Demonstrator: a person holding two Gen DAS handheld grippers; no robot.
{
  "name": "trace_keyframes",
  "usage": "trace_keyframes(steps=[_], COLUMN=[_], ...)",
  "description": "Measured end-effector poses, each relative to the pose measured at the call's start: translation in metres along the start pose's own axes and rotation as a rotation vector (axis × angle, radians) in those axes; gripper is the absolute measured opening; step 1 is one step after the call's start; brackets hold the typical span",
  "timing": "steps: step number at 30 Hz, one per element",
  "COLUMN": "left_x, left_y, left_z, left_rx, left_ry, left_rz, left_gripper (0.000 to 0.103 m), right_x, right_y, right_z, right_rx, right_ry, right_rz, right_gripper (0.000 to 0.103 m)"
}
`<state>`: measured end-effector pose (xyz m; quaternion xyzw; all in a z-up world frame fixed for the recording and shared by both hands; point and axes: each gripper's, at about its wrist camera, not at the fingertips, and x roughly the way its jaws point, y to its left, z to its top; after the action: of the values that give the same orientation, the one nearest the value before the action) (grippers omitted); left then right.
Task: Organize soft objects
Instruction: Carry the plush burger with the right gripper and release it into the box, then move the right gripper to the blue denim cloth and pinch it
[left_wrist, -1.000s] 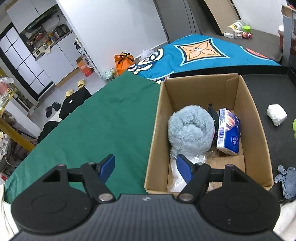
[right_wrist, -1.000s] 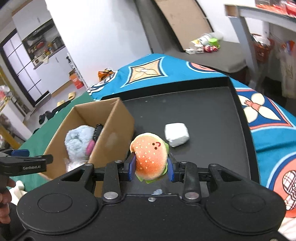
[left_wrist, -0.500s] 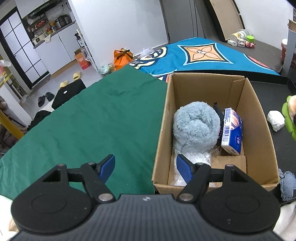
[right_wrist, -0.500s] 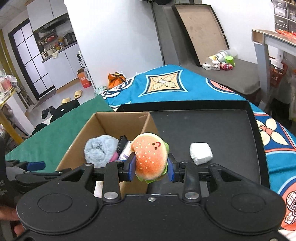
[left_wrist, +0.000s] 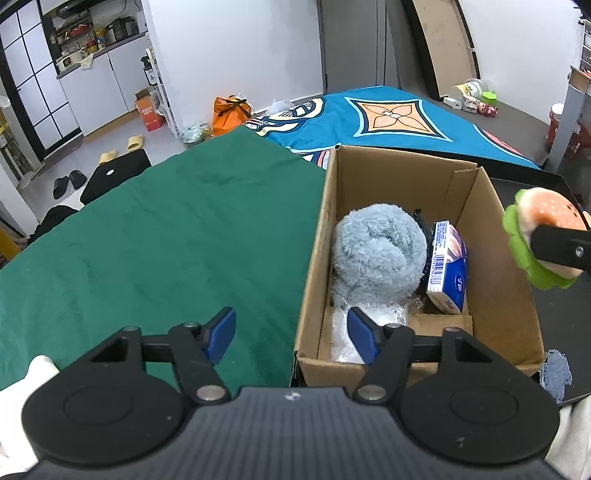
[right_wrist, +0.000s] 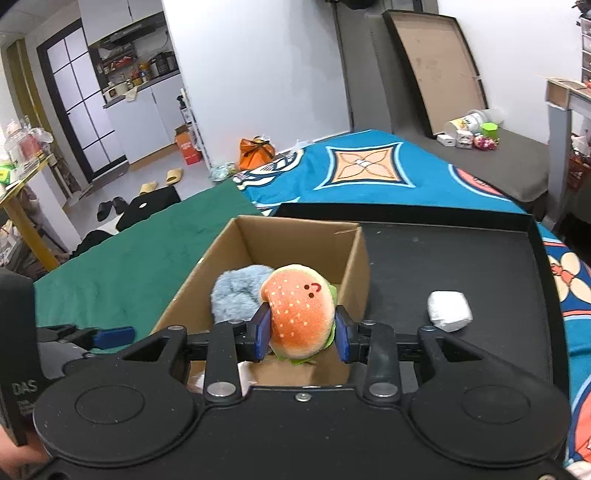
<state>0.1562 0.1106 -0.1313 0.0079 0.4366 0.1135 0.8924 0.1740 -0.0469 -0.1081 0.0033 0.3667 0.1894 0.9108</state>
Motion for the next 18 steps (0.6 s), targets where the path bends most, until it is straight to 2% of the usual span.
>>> trace_keyframes(steps=[4,5,7,9,18], left_x=[0.004,0.003,0.003,0.004,-0.001], left_y=[0.002,0.001,0.001,0.002,0.006], left_z=[-0.003,-0.003,-0.003,-0.003,-0.003], left_rx=[-0.012,-0.009,-0.002,-0.007,-0.006], left_ry=[0.014,0.013,0.011,0.011,0.004], left_rz=[-0.034,-0.04,-0.047,-0.049,-0.08], left_gripper=[0.042,0.041,0.022,0.01,0.009], right_x=[0.008,0.008,0.007,0.004,-0.013], right_y=[0.007,0.007,0.005,0.002,-0.024], right_z=[-0.005,-0.007,-0.009,-0.011,-0.019], right_rx=[-0.016,-0.015,-0.012,-0.007,0.018], right_ry=[0.038,0.038,0.037,0.037,0.016], right_rz=[0.019,0.009,-0.002,-0.009,-0.056], right_gripper=[0.055,0.058,0.058,0.06,0.064])
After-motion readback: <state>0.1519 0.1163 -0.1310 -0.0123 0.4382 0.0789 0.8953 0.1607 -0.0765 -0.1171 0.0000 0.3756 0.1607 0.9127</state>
